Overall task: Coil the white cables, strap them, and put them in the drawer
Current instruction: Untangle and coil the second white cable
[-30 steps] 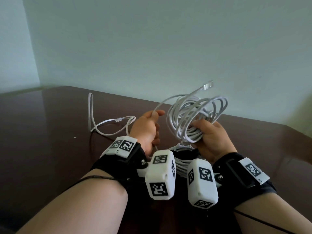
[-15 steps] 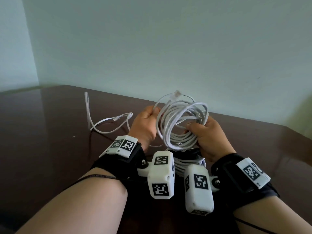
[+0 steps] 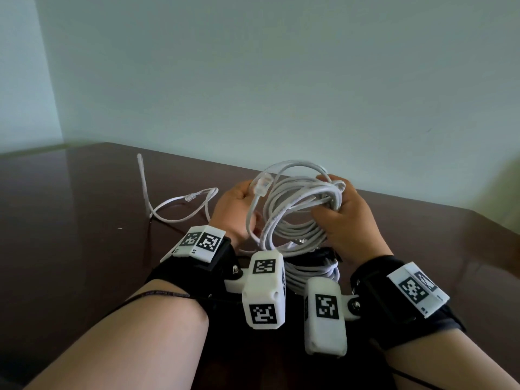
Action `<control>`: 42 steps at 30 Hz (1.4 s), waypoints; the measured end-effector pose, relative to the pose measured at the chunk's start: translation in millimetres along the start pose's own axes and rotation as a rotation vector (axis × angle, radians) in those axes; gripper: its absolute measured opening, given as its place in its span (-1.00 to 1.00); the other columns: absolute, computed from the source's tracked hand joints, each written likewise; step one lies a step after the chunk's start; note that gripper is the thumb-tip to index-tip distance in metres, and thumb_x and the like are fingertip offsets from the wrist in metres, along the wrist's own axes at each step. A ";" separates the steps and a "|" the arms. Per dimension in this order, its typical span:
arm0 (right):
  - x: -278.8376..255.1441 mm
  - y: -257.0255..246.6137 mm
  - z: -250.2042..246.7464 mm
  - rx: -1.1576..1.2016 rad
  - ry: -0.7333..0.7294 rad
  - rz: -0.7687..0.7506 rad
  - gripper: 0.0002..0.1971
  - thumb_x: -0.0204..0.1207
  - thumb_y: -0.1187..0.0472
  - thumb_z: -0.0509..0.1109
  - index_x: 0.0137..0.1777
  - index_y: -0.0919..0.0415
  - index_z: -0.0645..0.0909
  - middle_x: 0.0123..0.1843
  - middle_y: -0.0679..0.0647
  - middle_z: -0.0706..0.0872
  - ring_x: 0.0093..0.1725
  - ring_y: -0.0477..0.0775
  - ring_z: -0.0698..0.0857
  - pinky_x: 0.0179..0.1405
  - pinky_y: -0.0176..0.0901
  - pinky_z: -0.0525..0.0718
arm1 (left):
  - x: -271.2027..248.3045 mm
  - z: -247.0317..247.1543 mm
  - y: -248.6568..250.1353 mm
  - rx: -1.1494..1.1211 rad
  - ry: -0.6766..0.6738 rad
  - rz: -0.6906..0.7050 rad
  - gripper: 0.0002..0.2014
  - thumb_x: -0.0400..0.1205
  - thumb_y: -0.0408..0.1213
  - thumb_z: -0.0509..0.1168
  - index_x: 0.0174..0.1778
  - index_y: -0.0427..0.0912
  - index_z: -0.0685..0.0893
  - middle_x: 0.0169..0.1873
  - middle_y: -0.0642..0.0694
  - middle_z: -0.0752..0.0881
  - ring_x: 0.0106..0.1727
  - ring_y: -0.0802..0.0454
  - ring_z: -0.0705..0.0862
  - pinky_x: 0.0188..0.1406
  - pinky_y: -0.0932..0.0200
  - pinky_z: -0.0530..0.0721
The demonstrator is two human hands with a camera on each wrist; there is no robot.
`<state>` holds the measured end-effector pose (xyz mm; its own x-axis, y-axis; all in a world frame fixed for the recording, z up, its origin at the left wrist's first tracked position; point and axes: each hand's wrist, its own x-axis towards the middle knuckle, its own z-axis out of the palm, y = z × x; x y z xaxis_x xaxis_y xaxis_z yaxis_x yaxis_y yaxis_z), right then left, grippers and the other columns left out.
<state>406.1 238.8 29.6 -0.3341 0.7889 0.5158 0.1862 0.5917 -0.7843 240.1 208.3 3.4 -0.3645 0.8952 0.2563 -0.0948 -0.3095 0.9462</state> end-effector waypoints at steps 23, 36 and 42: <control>0.9 3.0 -1.6 0.290 -0.046 0.298 -0.86 0.48 0.30 0.30 -0.12 0.38 0.64 -0.26 0.28 0.62 -0.27 0.18 0.59 -0.24 -0.01 0.57 | -8.5 -3.0 8.4 -0.082 -0.240 -0.045 -0.49 0.73 -0.27 0.05 -0.53 -0.06 0.69 -0.70 -0.01 0.35 -0.70 0.14 0.15 -0.61 0.33 0.02; 8.8 5.3 -5.3 0.943 0.085 0.360 -0.55 0.60 0.39 0.12 -0.39 0.29 0.77 -0.36 0.20 0.78 -0.39 0.13 0.79 -0.45 0.01 0.77 | -3.5 -0.3 4.9 0.169 -0.050 0.078 -0.73 0.76 -0.22 0.09 -0.12 0.04 0.69 -0.17 0.07 0.77 -0.32 0.08 0.49 -0.64 0.30 0.34; 16.1 9.5 -7.7 1.111 0.186 0.382 -0.72 0.66 0.14 0.17 -0.05 0.20 0.71 -0.21 0.20 0.79 -0.25 0.18 0.80 -0.18 0.06 0.78 | -3.1 -1.5 1.9 0.191 -0.120 -0.016 -0.74 0.77 -0.18 0.06 0.06 -0.06 0.68 -0.33 -0.07 0.77 -0.38 0.10 0.53 -0.47 0.22 0.42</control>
<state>409.6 258.4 33.1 -0.2749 0.9490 0.1542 -0.6891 -0.0826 -0.7199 239.7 204.4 4.1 -0.2508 0.9346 0.2521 0.0817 -0.2390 0.9676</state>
